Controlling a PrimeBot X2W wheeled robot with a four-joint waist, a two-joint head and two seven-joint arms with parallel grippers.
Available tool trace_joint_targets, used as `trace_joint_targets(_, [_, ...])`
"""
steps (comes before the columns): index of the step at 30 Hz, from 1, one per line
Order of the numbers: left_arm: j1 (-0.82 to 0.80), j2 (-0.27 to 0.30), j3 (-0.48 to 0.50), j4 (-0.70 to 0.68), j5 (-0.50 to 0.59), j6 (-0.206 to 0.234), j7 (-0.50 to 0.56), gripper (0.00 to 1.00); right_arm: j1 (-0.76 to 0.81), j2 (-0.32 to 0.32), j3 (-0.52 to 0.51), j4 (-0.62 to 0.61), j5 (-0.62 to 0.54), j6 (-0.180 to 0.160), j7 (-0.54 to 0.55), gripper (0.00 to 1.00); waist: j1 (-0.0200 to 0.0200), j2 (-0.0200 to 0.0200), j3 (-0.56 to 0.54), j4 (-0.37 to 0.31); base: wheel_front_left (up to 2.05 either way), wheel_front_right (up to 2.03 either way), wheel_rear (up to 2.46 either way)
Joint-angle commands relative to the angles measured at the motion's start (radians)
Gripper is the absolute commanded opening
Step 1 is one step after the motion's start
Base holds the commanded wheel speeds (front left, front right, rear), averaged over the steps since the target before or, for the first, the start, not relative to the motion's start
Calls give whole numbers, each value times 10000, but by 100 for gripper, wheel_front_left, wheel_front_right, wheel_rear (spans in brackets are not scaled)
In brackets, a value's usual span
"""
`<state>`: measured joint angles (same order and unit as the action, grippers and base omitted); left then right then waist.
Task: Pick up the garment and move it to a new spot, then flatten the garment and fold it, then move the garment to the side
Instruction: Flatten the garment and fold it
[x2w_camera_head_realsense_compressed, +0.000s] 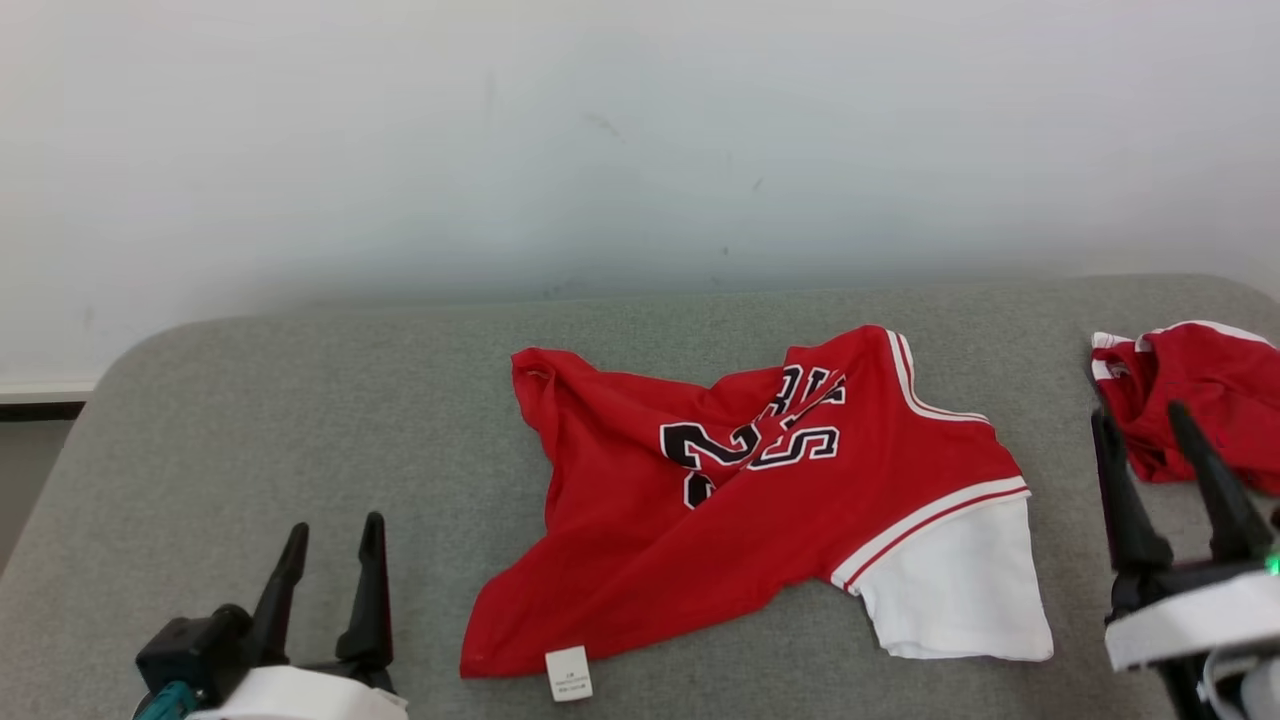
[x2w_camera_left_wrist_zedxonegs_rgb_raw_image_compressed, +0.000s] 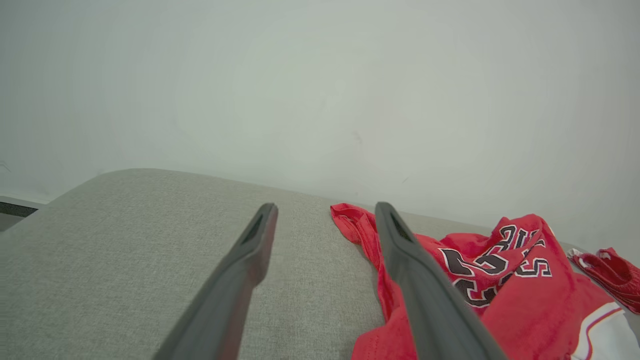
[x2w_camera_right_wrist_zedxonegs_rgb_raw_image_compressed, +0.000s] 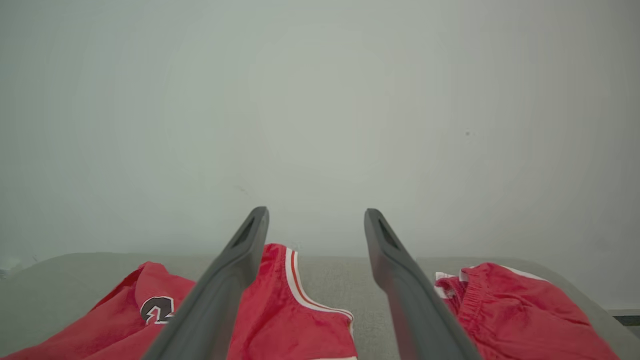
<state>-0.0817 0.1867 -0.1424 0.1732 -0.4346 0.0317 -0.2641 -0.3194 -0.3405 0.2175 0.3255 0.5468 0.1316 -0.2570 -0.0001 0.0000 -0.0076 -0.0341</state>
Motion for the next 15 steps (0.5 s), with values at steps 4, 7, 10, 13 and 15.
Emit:
trace_joint_targets(4, [298,-103,281,-22,430,-180,2,100,1814,1007,-1138,-1225,-615,-21,-77,100,1,0,17,-83,0,0,0])
trace_joint_targets(7, [472,-271,467,-26,691,-350,2,100,2751,1534,-1509,-1794,-1273,-21,-77,100,1,0,3,-104,0,0,0])
trace_joint_targets(10, [753,-497,541,-60,937,-486,2,100,3365,1937,-1681,-2163,-1750,-21,-79,100,1,0,11,-147,0,0,0])
trace_joint_targets(13, [819,-603,657,31,1043,-682,2,100,3563,2204,-1780,-2273,-1998,-21,-80,100,1,0,51,-194,0,0,0])
trace_joint_targets(15, [760,-669,709,91,1160,-799,2,100,3576,2305,-1823,-2218,-2115,-21,-81,100,1,0,70,-197,0,0,0])
